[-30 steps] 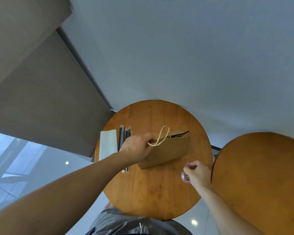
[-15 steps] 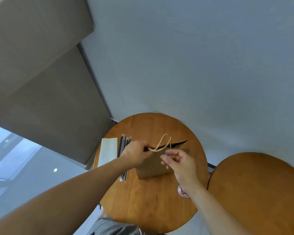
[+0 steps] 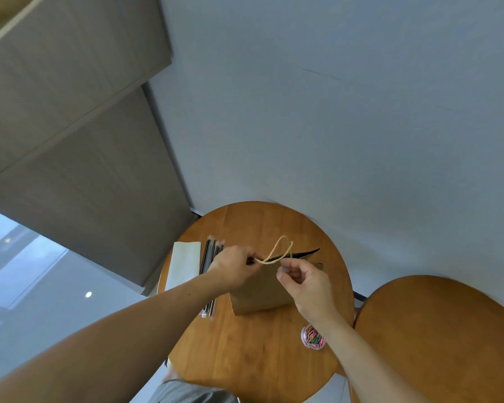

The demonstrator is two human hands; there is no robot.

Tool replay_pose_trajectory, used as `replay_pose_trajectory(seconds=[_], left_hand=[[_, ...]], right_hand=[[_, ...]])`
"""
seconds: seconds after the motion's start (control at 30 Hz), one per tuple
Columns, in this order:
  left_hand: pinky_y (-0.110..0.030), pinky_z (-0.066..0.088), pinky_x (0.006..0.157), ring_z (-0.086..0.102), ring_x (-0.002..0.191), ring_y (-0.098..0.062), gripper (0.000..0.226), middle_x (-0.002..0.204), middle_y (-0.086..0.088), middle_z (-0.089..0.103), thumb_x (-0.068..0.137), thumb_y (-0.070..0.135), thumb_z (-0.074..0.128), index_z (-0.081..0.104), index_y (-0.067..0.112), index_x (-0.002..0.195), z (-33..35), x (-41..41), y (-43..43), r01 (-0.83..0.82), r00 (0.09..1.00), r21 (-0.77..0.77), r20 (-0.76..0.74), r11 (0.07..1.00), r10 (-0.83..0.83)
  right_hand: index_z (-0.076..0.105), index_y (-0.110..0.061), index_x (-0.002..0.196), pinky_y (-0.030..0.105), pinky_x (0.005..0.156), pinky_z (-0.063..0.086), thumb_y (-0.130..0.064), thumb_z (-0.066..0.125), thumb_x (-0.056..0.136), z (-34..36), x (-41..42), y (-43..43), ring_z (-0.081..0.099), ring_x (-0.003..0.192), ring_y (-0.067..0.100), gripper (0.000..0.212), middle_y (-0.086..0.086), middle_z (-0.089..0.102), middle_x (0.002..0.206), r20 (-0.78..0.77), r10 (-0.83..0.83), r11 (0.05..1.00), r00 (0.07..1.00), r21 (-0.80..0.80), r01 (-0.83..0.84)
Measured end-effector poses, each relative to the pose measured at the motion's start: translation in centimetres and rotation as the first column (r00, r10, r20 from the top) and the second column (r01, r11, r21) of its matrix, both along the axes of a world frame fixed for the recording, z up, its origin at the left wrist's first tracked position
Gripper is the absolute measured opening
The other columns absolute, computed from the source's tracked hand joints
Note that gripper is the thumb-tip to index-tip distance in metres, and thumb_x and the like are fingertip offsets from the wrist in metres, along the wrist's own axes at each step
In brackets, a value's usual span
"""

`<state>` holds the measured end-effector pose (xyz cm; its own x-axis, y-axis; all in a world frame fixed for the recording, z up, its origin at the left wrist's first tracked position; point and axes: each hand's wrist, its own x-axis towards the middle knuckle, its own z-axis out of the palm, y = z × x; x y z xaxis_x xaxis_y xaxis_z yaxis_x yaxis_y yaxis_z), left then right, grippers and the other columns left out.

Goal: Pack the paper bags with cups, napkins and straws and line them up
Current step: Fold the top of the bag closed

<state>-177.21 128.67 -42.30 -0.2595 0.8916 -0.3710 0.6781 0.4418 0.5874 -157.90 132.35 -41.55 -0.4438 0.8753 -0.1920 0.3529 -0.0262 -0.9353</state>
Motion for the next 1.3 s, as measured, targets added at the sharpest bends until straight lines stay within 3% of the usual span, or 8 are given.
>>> replay_pose_trajectory(seconds=[0.17,0.3,0.4,0.6,0.7,0.83,1.07,1.3], left_hand=[[-0.027,0.057,0.072,0.064,0.085,-0.006,0.019,0.093,0.014,0.068,0.093,0.034,0.059,0.07,0.039,0.108,0.1,0.6,0.0,0.071,0.996,0.057,-0.062,0.996,-0.068],[-0.024,0.052,0.068,0.065,0.082,-0.009,0.021,0.095,0.012,0.07,0.094,0.034,0.059,0.07,0.036,0.111,-0.2,1.4,0.1,0.196,0.966,0.165,-0.2,0.967,-0.162],[-0.025,0.047,0.07,0.065,0.083,-0.013,0.021,0.093,0.009,0.071,0.095,0.038,0.056,0.07,0.033,0.111,-0.8,1.9,0.3,0.279,0.93,0.207,-0.301,0.938,-0.21],[-0.023,0.04,0.067,0.065,0.084,-0.016,0.023,0.094,0.007,0.071,0.099,0.038,0.051,0.068,0.03,0.112,-1.1,1.9,0.5,0.304,0.916,0.208,-0.334,0.93,-0.224],[-0.03,0.048,0.07,0.065,0.085,-0.018,0.025,0.095,0.005,0.071,0.102,0.037,0.047,0.067,0.029,0.113,-0.8,1.3,1.0,0.306,0.92,0.128,-0.293,0.943,-0.259],[-0.03,0.045,0.068,0.063,0.082,-0.019,0.026,0.091,0.003,0.07,0.103,0.034,0.044,0.067,0.027,0.113,-0.6,0.7,1.6,0.33,0.914,0.065,-0.269,0.942,-0.302],[-0.026,0.034,0.056,0.048,0.062,-0.008,0.029,0.064,0.016,0.046,0.104,0.038,0.042,0.066,0.026,0.115,-0.4,0.1,2.4,0.336,0.916,0.03,-0.242,0.941,-0.32],[-0.023,0.027,0.049,0.039,0.053,-0.002,0.028,0.057,0.016,0.04,0.104,0.038,0.042,0.066,0.027,0.113,-0.4,0.0,2.5,0.327,0.924,0.028,-0.217,0.945,-0.314]], right_hand=[[0.076,-0.022,0.098,0.015,0.072,0.05,-0.013,0.074,0.087,0.7,-0.4,0.9,0.063,0.084,0.005,0.015,-0.012,0.068,0.089,0.119,0.107,0.955,0.987,0.265,-0.135],[0.079,-0.016,0.099,0.011,0.078,0.049,-0.007,0.074,0.086,1.1,-0.7,2.0,0.061,0.094,0.002,0.017,-0.008,0.066,0.098,0.116,0.162,0.894,0.98,0.403,-0.195],[0.078,-0.016,0.101,0.013,0.077,0.052,-0.004,0.074,0.085,1.3,-0.7,2.7,0.067,0.087,0.006,0.021,-0.005,0.073,0.093,0.146,0.138,0.873,0.98,0.45,-0.19],[0.072,-0.018,0.114,0.028,0.073,0.059,-0.011,0.07,0.09,1.3,-0.5,4.1,0.068,0.076,0.004,0.024,-0.007,0.075,0.093,0.248,0.155,0.899,0.956,0.367,-0.24],[0.071,-0.022,0.109,0.03,0.068,0.057,-0.013,0.067,0.092,1.2,-0.7,4.7,0.062,0.065,0.001,0.02,-0.012,0.071,0.087,0.301,0.183,0.893,0.936,0.346,-0.286],[0.07,-0.023,0.104,0.04,0.066,0.055,-0.014,0.064,0.094,0.8,-1.3,5.5,0.062,0.06,0.011,0.015,-0.009,0.068,0.075,0.357,0.209,0.909,0.91,0.272,-0.316],[0.072,-0.03,0.107,0.038,0.073,0.057,-0.021,0.062,0.096,0.6,-2.7,6.8,0.064,0.065,0.01,0.017,-0.007,0.072,0.085,0.459,0.258,0.907,0.85,0.189,-0.377],[0.073,-0.03,0.106,0.038,0.079,0.058,-0.022,0.061,0.096,0.9,-3.0,7.4,0.069,0.083,0.017,0.018,-0.008,0.074,0.094,0.5,0.294,0.904,0.815,0.132,-0.407]])
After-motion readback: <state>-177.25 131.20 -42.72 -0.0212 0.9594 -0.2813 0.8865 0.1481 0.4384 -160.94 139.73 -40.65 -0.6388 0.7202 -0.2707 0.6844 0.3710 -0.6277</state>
